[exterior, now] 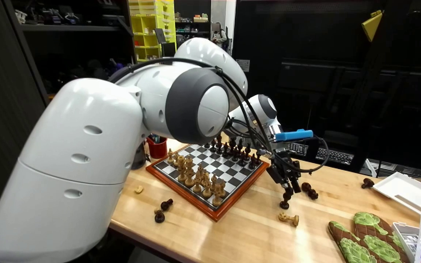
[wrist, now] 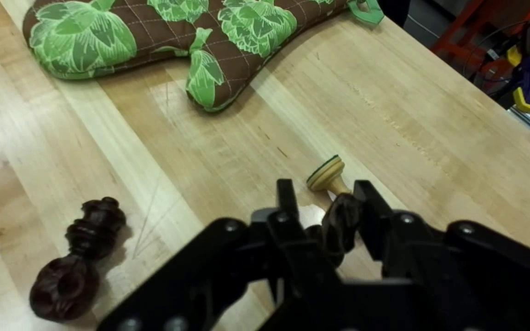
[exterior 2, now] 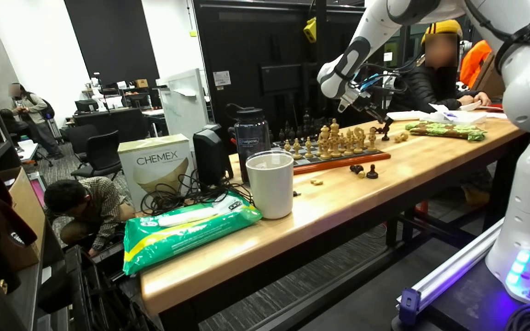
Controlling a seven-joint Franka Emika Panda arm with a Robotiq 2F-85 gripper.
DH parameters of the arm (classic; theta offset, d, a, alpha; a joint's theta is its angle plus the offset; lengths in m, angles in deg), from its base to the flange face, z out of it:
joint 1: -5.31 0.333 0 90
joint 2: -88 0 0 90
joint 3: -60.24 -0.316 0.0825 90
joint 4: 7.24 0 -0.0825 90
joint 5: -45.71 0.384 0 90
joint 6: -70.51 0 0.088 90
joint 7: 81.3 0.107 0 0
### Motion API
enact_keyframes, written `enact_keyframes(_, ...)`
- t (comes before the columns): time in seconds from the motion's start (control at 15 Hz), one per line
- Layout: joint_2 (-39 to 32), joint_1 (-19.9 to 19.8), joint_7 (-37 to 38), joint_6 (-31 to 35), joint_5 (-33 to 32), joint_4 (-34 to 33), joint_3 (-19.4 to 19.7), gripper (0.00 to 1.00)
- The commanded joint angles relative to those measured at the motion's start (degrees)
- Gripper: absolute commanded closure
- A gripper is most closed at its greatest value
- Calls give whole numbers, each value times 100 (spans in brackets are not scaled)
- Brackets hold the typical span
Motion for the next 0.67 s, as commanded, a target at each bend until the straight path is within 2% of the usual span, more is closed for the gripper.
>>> enact_keyframes(0.0, -15, -73, -121, -117, 28, -202, -70, 31)
enact_keyframes(0.27, 160, -252, -343, -42, 407, -270, -146, 2)
enact_keyframes(0.6, 423, -718, -1136, -233, 1739, -501, -177, 0)
